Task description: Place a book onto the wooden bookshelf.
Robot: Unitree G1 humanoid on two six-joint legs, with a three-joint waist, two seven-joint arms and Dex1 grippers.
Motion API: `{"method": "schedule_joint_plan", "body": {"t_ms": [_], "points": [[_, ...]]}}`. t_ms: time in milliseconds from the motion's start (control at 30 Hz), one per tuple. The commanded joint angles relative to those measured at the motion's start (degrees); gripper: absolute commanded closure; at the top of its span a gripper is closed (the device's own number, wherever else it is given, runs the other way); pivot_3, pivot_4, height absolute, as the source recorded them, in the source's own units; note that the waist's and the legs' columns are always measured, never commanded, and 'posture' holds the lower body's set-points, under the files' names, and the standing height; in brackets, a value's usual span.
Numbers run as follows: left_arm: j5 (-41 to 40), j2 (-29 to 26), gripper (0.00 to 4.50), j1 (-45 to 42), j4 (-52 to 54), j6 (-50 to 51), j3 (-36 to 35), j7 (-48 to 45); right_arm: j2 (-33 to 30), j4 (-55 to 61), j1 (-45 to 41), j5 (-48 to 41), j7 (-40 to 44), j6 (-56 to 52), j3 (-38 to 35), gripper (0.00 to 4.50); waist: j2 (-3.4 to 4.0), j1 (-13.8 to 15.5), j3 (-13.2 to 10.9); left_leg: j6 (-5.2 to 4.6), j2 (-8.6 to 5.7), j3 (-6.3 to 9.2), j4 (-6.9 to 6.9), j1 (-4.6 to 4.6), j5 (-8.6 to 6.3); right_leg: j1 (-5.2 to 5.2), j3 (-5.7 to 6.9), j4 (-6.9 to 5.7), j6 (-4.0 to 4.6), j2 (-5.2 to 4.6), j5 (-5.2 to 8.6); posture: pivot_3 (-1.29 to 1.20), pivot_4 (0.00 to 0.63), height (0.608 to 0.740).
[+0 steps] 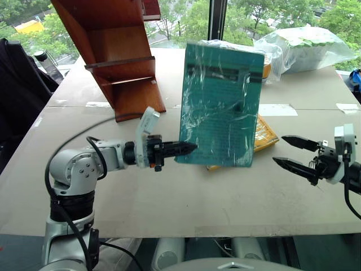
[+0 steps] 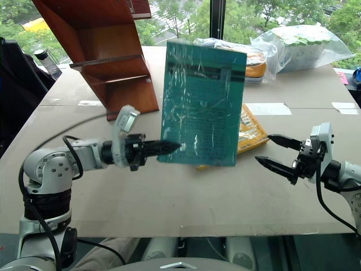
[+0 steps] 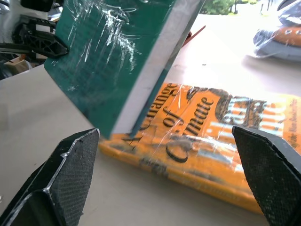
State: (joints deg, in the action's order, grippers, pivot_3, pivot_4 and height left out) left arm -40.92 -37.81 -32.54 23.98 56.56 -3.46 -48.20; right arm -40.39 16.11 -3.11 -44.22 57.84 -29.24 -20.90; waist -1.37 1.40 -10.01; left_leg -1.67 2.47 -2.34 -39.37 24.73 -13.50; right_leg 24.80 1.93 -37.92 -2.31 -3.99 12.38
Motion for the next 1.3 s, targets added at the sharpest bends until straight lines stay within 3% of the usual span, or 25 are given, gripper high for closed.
{"method": "schedule_joint_plan", "body": {"t_ms": [33,100,200,367,733,833,1067,1100,1133,1167,1300], "points": [[21.7,-6.5,4.43,-9.2,4.9,-20.6,10.8,1.9,1.3,-1.2,-2.9,0.8,-1.1,2.9,0.2,0.0,0.12,0.1,0.1,0.0,-0.01,-0.03,0.0,-0.01,0.0,0.0,-0.03,0.01,0.0,0.0,0.0,0.0,0.15,0.693],[34.5,-10.0,4.43,-16.2,1.7,-31.1,15.4,4.4,2.1,-2.9,-5.7,0.3,0.0,3.7,0.8,0.0,0.08,0.0,0.0,0.0,-0.02,-0.18,0.05,-0.03,-0.01,0.01,-0.17,0.04,0.11,-0.01,-0.06,0.0,0.15,0.693],[46.8,-14.4,4.43,-22.3,-4.4,-40.0,16.4,9.0,3.0,-5.0,-10.4,-1.8,1.7,3.8,1.1,0.0,0.1,-0.5,0.0,-0.01,-0.04,-0.27,0.11,0.04,0.0,0.08,-0.25,0.14,0.09,0.02,-0.07,0.0,0.15,0.693],[60.8,-23.5,4.43,-22.3,-10.4,-42.9,14.5,10.5,3.6,-4.0,-16.4,-7.7,0.9,0.4,0.4,0.0,0.17,-1.1,-0.2,-0.01,0.06,-0.3,0.25,-0.02,0.0,0.17,-0.26,0.06,-0.21,0.1,-0.16,0.0,0.15,0.693],[69.8,-34.8,4.43,-10.5,-15.8,-38.6,8.6,5.2,5.1,-4.6,-26.8,-15.9,-3.6,-5.0,0.9,0.0,0.08,-0.6,-0.3,-0.01,0.14,-0.36,0.2,0.18,0.0,0.35,-0.24,-0.01,-0.41,0.11,-0.05,0.0,0.15,0.693],[70.4,-35.6,4.43,-7.6,-16.5,-37.8,7.8,4.3,6.0,-5.5,-27.9,-15.5,-4.6,-4.6,1.1,0.0,0.07,-0.6,-0.3,-0.01,0.14,-0.4,0.2,0.17,-0.01,0.35,-0.25,-0.03,-0.39,0.08,-0.06,0.0,0.15,0.693],[71.7,-35.1,4.43,-9.7,-18.5,-38.5,8.6,2.6,7.1,-5.4,-28.0,-15.0,-5.1,-4.3,1.4,0.0,0.06,-1.0,-0.3,-0.01,0.2,-0.43,0.18,0.17,0.0,0.42,-0.26,-0.1,-0.27,0.13,-0.14,0.0,0.15,0.693],[71.9,-35.2,3.49,-9.9,-18.6,-38.5,8.8,2.1,7.4,-5.3,-28.0,-15.5,-5.4,-4.7,1.2,0.0,0.07,-1.0,-0.3,-0.01,0.23,-0.42,0.18,0.16,0.0,0.42,-0.26,-0.11,-0.27,0.17,-0.15,0.0,0.15,0.693],[72.0,-35.0,3.47,-10.1,-18.6,-38.3,9.0,1.5,7.5,-5.3,-27.9,-15.9,-5.5,-5.0,1.1,0.0,0.07,-1.1,-0.3,-0.01,0.25,-0.42,0.19,0.17,0.0,0.43,-0.25,-0.12,-0.26,0.19,-0.15,0.0,0.15,0.693],[72.0,-34.9,3.16,-10.3,-18.3,-38.1,9.0,1.1,7.6,-5.3,-27.8,-15.8,-5.4,-5.0,1.2,0.0,0.07,-1.1,-0.3,-0.01,0.26,-0.42,0.19,0.17,0.0,0.44,-0.26,-0.13,-0.26,0.2,-0.15,0.0,0.15,0.693],[73.7,-34.9,1.37,-10.6,-17.2,-37.0,8.2,1.4,7.8,-6.5,-28.0,-14.9,-4.3,-4.9,2.0,0.0,0.07,-1.0,-0.3,-0.01,0.28,-0.42,0.19,0.18,0.0,0.44,-0.26,-0.13,-0.25,0.23,-0.15,0.0,0.15,0.693]]}}
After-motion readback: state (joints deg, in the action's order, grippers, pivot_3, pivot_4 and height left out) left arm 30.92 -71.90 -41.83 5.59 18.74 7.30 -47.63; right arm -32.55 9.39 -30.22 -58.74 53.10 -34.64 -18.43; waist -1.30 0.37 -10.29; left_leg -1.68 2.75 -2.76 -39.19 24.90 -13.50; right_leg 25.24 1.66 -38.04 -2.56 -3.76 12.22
